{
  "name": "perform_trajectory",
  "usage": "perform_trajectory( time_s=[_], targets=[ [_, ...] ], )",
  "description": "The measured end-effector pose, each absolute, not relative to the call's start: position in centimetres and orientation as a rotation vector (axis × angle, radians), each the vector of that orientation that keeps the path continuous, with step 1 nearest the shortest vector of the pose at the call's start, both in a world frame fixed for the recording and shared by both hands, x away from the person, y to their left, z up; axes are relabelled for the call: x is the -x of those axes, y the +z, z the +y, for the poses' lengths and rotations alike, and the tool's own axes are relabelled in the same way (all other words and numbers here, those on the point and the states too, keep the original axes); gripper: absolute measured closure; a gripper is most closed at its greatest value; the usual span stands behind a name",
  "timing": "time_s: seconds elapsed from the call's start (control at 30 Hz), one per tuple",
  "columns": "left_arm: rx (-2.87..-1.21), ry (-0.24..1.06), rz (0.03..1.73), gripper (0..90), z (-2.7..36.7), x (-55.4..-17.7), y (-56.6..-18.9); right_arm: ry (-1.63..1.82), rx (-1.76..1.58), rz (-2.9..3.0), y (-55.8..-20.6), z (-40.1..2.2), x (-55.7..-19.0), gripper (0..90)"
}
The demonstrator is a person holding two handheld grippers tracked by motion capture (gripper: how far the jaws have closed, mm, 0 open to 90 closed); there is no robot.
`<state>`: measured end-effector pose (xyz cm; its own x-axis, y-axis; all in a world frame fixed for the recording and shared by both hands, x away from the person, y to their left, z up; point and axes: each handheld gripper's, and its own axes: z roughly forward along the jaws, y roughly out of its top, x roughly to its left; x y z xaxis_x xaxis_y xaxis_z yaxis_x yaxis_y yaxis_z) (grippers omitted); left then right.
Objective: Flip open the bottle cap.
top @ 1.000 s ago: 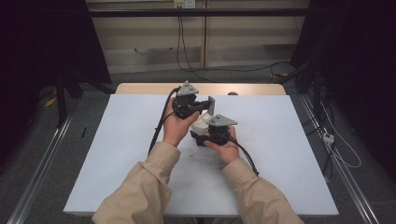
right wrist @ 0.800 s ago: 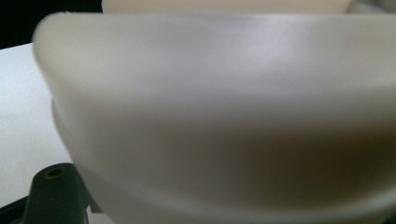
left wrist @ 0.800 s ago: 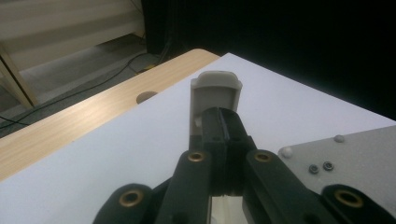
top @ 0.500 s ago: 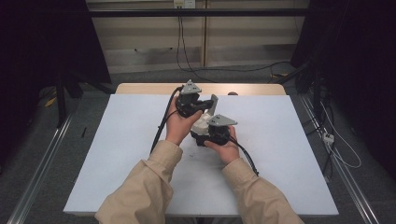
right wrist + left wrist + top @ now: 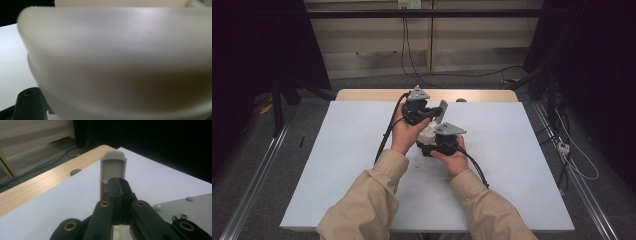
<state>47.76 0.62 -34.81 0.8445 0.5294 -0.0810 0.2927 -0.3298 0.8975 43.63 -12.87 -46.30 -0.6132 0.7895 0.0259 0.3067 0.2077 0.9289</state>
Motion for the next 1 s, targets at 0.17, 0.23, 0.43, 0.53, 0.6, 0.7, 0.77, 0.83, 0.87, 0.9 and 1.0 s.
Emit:
perform_trajectory(
  time_s=[0.17,0.23,0.43,0.53,0.6,0.7,0.77,0.83,0.87,0.9,1.0],
  targets=[
    [-1.935,0.265,0.609,90.0,0.46,-47.97,-34.89,1.395,-1.016,2.028,-46.29,-12.88,-43.64,19.0],
    [-1.942,0.264,0.608,90.0,0.36,-48.07,-34.88,1.395,-1.016,2.027,-46.29,-12.89,-43.64,19.0],
    [-1.937,0.252,0.609,90.0,0.22,-48.31,-35.03,1.396,-1.017,2.028,-46.29,-12.89,-43.64,19.0],
    [-1.942,0.251,0.611,90.0,0.15,-48.37,-35.04,1.396,-1.019,2.027,-46.30,-12.91,-43.65,19.0],
    [-1.942,0.251,0.608,90.0,0.11,-48.46,-35.10,1.396,-1.018,2.027,-46.30,-12.90,-43.65,19.0],
    [-1.948,0.251,0.611,90.0,0.09,-48.54,-35.20,1.396,-1.019,2.027,-46.30,-12.91,-43.66,19.0],
    [-1.953,0.250,0.606,90.0,0.07,-48.59,-35.24,1.397,-1.020,2.027,-46.30,-12.91,-43.66,19.0],
    [-1.951,0.252,0.607,90.0,0.02,-48.61,-35.30,1.397,-1.020,2.027,-46.29,-12.91,-43.65,19.0],
    [-1.952,0.249,0.605,90.0,0.03,-48.63,-35.31,1.397,-1.020,2.027,-46.29,-12.91,-43.65,19.0],
    [-1.951,0.248,0.606,90.0,0.02,-48.65,-35.32,1.397,-1.020,2.027,-46.29,-12.91,-43.65,19.0],
    [-1.951,0.248,0.605,90.0,-0.04,-48.68,-35.34,1.396,-1.020,2.027,-46.29,-12.91,-43.65,19.0]
  ],
)
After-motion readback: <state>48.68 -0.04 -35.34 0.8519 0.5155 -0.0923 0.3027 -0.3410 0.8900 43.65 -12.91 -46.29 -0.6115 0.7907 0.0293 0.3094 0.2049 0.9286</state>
